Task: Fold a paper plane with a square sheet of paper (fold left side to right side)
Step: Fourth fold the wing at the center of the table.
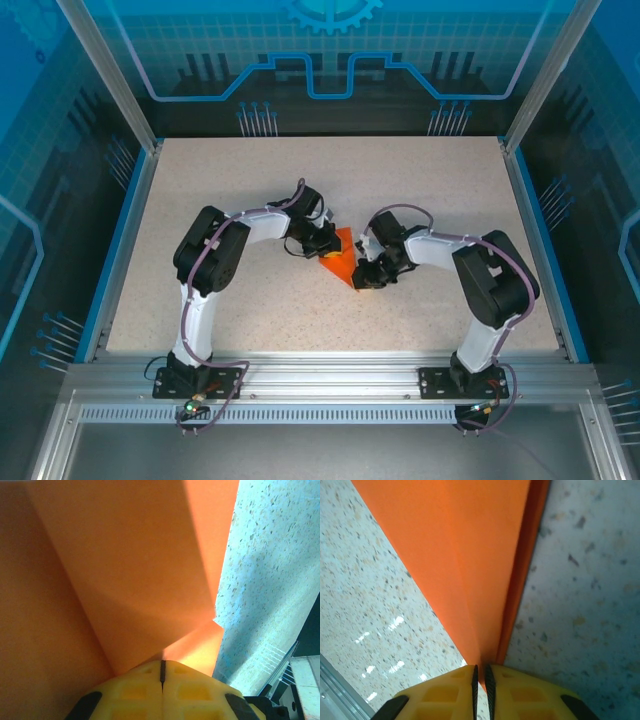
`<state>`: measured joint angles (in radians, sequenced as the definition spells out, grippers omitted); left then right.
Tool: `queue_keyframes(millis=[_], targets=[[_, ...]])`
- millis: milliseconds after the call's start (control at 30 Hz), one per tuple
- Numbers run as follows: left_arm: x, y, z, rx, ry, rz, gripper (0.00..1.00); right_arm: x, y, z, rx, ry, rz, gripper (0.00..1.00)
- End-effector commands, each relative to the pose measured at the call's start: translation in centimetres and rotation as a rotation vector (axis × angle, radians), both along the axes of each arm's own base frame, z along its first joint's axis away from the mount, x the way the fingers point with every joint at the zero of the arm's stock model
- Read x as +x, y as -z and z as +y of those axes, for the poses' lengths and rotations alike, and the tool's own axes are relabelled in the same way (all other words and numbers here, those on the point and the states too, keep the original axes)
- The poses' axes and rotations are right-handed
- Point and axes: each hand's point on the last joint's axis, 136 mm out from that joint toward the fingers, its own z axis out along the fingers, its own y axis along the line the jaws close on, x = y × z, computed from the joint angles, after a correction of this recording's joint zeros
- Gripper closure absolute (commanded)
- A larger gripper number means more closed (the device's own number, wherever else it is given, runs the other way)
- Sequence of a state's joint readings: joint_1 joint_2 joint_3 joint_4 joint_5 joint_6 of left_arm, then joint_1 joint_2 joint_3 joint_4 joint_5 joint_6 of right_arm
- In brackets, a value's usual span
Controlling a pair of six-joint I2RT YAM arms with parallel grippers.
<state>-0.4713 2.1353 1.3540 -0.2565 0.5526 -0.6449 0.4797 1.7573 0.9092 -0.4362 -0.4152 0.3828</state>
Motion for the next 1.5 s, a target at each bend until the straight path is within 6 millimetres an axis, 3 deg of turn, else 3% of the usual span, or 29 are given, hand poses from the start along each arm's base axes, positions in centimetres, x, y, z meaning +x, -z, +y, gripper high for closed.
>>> queue_keyframes(millis=[0,167,267,467,567,633,767,933,1267,1467], targets=[[-1.2,4.1,3.1,0.13,-0.044,0.087,1.0,-5.8,2.0,-3.0,-0.148,-0.031,0.19,0.85],[-1.2,4.0,3.1,0.13,-0.042,0.086,1.0,-6.4,2.2,-3.4,-0.159,-0.029,0.207,0.87],[-1.2,4.0,3.1,0.126,-0.043,0.086,1.0,-5.8,1.3,-3.1,-0.135,-0.024,0.168,0.88],[-1.2,3.8,2.8,0.114,-0.041,0.085,1.0,-2.8,-3.8,-0.7,0.067,-0.009,0.035,0.88],[-1.3,3.8,2.7,0.113,-0.04,0.087,1.0,-0.2,-5.7,1.0,0.182,0.012,-0.013,0.88],[-1.3,3.8,2.6,0.11,-0.039,0.085,1.0,1.2,-6.0,1.8,0.222,0.032,-0.026,0.88],[-1.3,3.7,2.5,0.109,-0.038,0.086,1.0,4.2,-5.2,3.0,0.241,0.088,-0.054,0.88],[-1.3,3.7,2.4,0.104,-0.034,0.086,1.0,5.8,-2.5,2.5,0.166,0.124,-0.042,0.89],[-0.8,2.7,2.1,0.089,-0.026,0.057,1.0,3.9,2.0,-0.3,-0.013,0.144,0.056,0.91],[0.0,-0.9,0.9,-0.006,0.007,-0.062,0.95,2.7,3.4,-1.7,-0.061,0.159,0.094,1.0]])
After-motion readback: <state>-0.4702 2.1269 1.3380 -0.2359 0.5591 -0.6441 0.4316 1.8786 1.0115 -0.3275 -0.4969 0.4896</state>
